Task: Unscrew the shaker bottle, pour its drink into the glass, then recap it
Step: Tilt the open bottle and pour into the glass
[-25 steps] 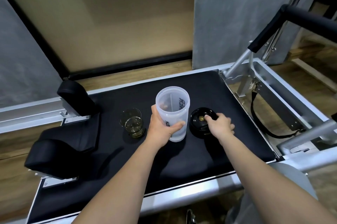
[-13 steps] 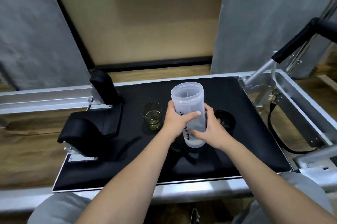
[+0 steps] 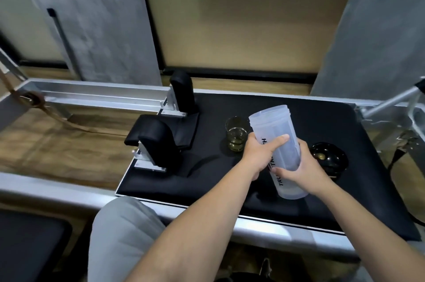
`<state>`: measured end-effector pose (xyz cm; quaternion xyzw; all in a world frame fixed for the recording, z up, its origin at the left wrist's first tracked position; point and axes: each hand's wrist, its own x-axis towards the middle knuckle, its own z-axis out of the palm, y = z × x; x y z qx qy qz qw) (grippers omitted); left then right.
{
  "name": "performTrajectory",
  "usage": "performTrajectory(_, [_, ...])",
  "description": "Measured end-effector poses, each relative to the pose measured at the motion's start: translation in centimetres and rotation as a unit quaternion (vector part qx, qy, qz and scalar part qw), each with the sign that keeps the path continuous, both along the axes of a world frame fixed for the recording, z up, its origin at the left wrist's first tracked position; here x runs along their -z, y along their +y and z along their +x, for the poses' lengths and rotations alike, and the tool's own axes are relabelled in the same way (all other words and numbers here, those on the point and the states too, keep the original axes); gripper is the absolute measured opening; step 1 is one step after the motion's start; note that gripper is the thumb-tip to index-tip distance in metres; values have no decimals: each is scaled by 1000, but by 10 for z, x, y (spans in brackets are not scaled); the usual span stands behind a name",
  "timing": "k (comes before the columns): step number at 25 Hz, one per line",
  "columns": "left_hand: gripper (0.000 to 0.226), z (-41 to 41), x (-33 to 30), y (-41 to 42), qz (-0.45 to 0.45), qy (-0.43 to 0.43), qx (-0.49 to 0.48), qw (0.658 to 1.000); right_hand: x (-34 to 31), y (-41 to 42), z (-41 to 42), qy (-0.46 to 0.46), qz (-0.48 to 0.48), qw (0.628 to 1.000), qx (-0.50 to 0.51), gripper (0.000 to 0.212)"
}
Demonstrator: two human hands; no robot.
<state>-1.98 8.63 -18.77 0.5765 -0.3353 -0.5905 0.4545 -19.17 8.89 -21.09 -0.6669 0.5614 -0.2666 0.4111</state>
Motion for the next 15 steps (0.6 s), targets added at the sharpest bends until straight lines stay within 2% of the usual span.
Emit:
performTrajectory(4, [81, 6, 6, 10, 19, 10, -1, 1000, -3, 1, 3, 35, 6, 999, -29, 116])
performTrajectory(11, [62, 12, 10, 18, 35, 61, -6, 997, -12, 0, 7, 65, 14, 996, -60, 111])
performTrajectory(15, [62, 10, 8, 17, 36, 83, -17, 996, -18, -9, 6, 82, 7, 994, -69, 106])
